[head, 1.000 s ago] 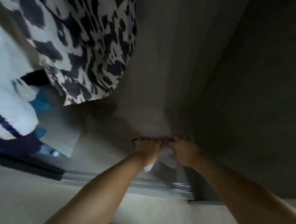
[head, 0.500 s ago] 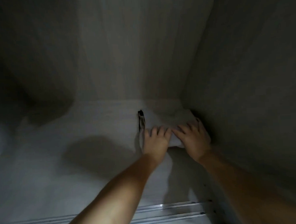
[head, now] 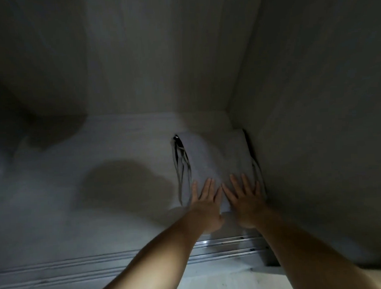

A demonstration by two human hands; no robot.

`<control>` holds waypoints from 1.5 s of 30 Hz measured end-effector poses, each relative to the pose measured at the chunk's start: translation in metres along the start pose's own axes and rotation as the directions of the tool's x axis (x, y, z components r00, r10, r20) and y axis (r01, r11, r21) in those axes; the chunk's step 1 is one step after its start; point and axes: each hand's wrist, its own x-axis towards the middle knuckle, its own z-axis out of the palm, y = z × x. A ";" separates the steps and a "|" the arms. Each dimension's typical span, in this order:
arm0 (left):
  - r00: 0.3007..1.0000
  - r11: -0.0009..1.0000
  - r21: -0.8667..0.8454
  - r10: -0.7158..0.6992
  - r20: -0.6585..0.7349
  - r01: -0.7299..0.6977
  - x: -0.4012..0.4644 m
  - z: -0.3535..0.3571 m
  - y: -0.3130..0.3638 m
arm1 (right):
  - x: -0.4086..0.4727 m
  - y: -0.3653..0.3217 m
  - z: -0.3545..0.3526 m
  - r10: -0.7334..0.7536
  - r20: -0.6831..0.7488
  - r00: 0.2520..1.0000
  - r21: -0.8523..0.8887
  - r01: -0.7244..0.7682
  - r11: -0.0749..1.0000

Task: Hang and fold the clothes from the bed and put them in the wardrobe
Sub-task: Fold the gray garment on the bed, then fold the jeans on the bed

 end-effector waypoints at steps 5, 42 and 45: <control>0.994 0.991 -0.137 -0.018 -0.112 0.003 -0.049 -0.127 -0.020 | -0.048 0.017 -0.127 -0.046 0.051 0.998 0.145 0.039 0.989; 0.798 0.808 0.263 0.578 -0.171 -0.528 -0.459 -0.636 0.184 | -0.647 0.120 -0.444 0.462 -0.032 0.886 0.449 -0.400 0.799; 0.728 0.733 0.284 0.671 -0.145 -0.619 -0.467 -0.627 0.253 | -0.706 0.145 -0.407 0.570 0.031 0.821 0.509 -0.504 0.698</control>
